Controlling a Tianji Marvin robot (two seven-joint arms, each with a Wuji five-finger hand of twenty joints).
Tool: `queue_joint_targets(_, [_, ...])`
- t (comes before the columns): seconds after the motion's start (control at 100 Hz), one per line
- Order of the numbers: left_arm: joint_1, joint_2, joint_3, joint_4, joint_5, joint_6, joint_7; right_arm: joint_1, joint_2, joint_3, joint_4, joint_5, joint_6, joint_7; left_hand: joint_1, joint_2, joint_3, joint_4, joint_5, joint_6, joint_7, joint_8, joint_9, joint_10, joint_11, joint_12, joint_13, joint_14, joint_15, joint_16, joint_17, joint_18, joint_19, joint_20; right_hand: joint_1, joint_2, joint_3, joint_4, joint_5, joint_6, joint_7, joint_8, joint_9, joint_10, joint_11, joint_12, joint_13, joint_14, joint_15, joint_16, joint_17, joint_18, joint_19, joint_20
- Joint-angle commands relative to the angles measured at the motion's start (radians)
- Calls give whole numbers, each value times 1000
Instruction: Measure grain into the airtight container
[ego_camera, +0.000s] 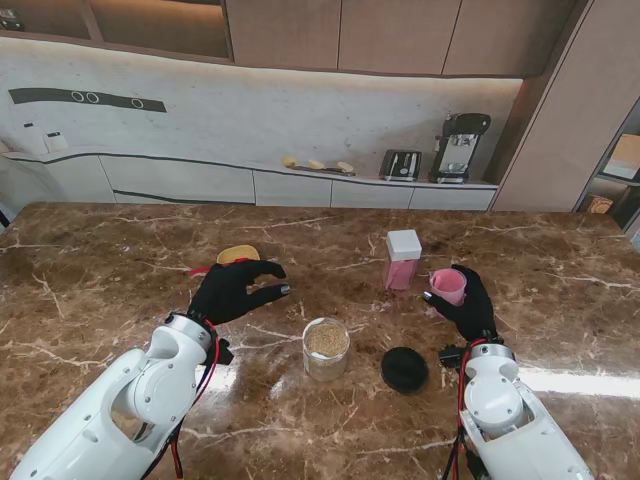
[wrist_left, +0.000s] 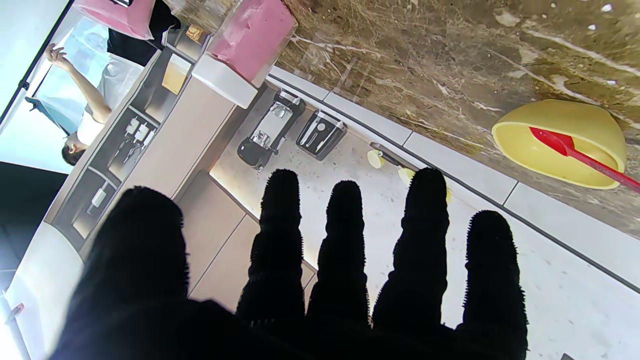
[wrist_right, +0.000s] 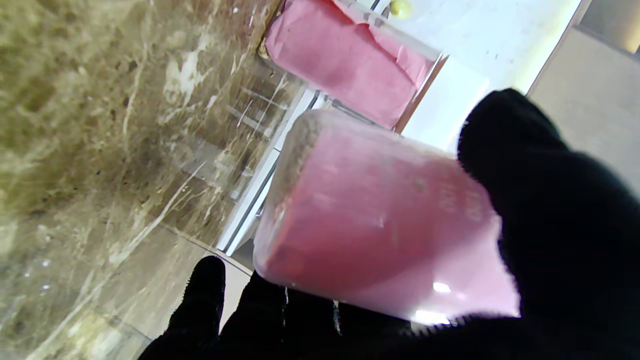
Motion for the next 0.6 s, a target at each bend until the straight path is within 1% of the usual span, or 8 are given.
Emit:
queue_joint_targets(0.0, [8, -3, 2, 0, -4, -3, 0, 5, -7, 5, 20, 9, 12, 19, 2, 38, -33, 27, 20, 3, -12, -1, -43, 0, -20, -11, -25, -32, -24, -7, -18, 16, -25, 16, 77, 95, 151, -21, 54, -183, 42, 11, -44, -50, -19, -24, -28, -43, -38, -38, 13, -49, -71, -55])
queue_joint_targets(0.04, [9, -4, 3, 1, -4, -4, 3, 10, -8, 5, 31, 15, 16, 23, 3, 38, -33, 27, 21, 5, -12, -1, -43, 1, -20, -12, -24, -31, -24, -6, -17, 17, -24, 19, 67, 106, 136, -29, 51, -192, 51, 5, -62, -55, -25, -29, -28, -48, -48, -63, 24, -52, -102, -89])
queue_joint_targets(0.09, [10, -4, 2, 0, -5, -3, 3, 18, -8, 3, 48, 17, 18, 26, 1, 41, -34, 26, 20, 2, -14, -1, -46, 1, -22, -13, -26, -32, -25, -7, -17, 18, -25, 22, 33, 140, 111, -31, 38, -201, 53, -1, -87, -64, -34, -35, -27, -55, -55, -89, 30, -56, -119, -111])
queue_joint_targets(0.19, [13, -3, -1, -2, -6, -2, -2, 32, -9, -2, 76, 27, 17, 37, 0, 42, -34, 26, 18, 3, -16, -1, -49, 2, -24, -13, -31, -32, -29, -7, -20, 18, -29, 27, -56, 241, 38, -35, 22, -209, 59, -16, -123, -82, -52, -47, -28, -68, -59, -134, 44, -68, -159, -161])
queue_joint_targets(0.26, [16, -2, -2, -3, -5, -2, -3, 44, -7, -10, 103, 9, 15, 35, -1, 42, -34, 26, 20, 2, -17, -1, -48, 3, -24, -14, -30, -32, -30, -8, -22, 18, -32, 29, -123, 302, -3, -12, 27, -205, 44, -23, -132, -88, -65, -55, -27, -71, -61, -153, 52, -71, -179, -186])
queue_joint_targets(0.37, [20, -1, -7, -5, -3, -4, -9, 59, -5, -19, 132, -11, 16, 35, -1, 44, -35, 25, 22, -4, -16, 1, -50, 0, -27, -15, -29, -33, -34, -11, -18, 19, -32, 35, -137, 339, -23, 1, 17, -204, 11, -37, -137, -96, -80, -65, -27, -78, -62, -166, 58, -80, -195, -205])
queue_joint_targets(0.44, [21, -1, -8, -4, -1, -8, -7, 64, -6, -22, 143, -12, 15, 36, -1, 44, -35, 25, 20, -3, -17, 2, -49, -1, -26, -15, -27, -34, -35, -12, -14, 21, -27, 41, -141, 341, -28, 11, 18, -205, -3, -43, -136, -98, -89, -69, -27, -80, -63, -176, 66, -84, -212, -225])
queue_joint_targets(0.59, [23, -2, -9, -2, -3, -13, -3, 74, -1, -34, 168, -44, 22, 35, 0, 44, -34, 26, 23, -3, -15, 3, -50, 1, -26, -14, -26, -33, -32, -10, -16, 24, -24, 52, -164, 375, -48, 10, 20, -207, -14, -50, -141, -105, -106, -75, -28, -85, -66, -187, 72, -89, -230, -245])
